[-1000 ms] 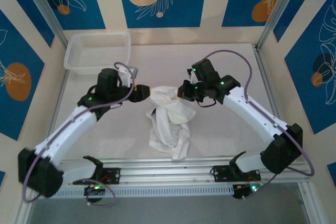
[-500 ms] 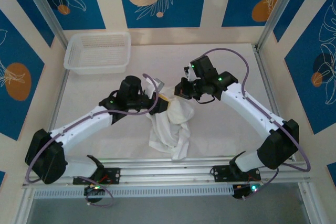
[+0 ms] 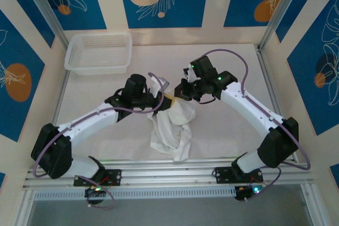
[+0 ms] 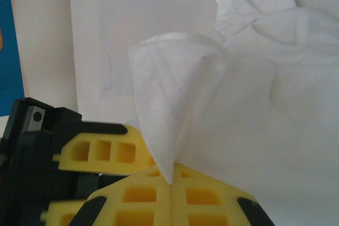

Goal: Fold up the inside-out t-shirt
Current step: Turn the T-shirt inside out at the center of the table.

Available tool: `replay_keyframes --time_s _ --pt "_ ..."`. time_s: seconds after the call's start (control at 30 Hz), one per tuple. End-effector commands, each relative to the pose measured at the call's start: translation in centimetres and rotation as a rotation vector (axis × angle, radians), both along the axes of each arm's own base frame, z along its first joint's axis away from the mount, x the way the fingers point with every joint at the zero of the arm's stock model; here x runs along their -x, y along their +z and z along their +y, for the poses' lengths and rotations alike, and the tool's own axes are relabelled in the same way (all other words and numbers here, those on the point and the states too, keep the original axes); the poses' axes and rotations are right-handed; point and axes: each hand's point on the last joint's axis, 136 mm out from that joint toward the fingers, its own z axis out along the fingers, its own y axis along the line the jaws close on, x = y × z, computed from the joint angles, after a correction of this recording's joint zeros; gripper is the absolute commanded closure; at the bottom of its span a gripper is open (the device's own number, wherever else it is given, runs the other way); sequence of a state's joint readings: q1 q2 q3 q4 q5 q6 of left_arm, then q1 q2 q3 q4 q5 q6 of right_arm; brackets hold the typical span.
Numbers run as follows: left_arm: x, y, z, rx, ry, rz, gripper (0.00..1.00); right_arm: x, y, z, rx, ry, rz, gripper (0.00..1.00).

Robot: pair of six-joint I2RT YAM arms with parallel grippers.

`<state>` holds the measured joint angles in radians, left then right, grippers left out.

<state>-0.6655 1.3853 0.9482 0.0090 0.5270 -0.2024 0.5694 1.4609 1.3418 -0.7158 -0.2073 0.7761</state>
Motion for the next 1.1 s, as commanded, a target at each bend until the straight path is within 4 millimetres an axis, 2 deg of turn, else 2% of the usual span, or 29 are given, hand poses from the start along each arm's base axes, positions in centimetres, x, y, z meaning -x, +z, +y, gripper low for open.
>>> replay_keyframes --time_s 0.0,0.2,0.4,0.5,0.57,0.67,0.73,0.8,0.97,1.07 --pt "-0.4 2.0 -0.5 0.034 -0.011 -0.058 1.00 0.4 0.9 0.1 -0.008 0.014 0.005 0.89" --pt "-0.1 2.7 0.0 0.055 0.011 -0.047 1.00 0.7 1.6 -1.4 -0.017 0.005 -0.066 0.69" --pt "-0.1 2.9 1.1 0.072 0.061 -0.035 1.00 1.9 2.3 -3.5 -0.050 0.004 -0.337 0.47" --pt "-0.1 3.0 1.7 0.086 0.082 -0.026 1.00 2.7 1.8 -2.9 -0.076 0.092 -0.492 0.40" --pt "-0.2 3.1 1.9 0.098 0.092 -0.019 1.00 3.1 0.6 -2.2 -0.055 0.163 -0.572 0.36" --pt "-0.2 3.4 2.3 0.110 0.096 -0.013 1.00 3.2 -1.1 -1.2 -0.045 0.212 -0.595 0.32" --pt "-0.3 3.5 2.6 0.110 0.110 -0.013 1.00 3.0 -2.1 -0.7 -0.040 0.232 -0.589 0.32" --pt "-0.6 3.2 3.1 0.102 0.136 -0.008 1.00 2.8 -3.3 -0.5 -0.006 0.251 -0.586 0.37" --pt "-2.8 1.0 6.0 0.035 0.321 0.064 1.00 2.6 -5.6 -1.9 0.096 0.222 -0.557 0.67" --pt "-3.6 1.0 7.3 0.116 0.354 0.114 1.00 3.4 -6.6 -2.5 0.105 0.237 -0.570 0.78"
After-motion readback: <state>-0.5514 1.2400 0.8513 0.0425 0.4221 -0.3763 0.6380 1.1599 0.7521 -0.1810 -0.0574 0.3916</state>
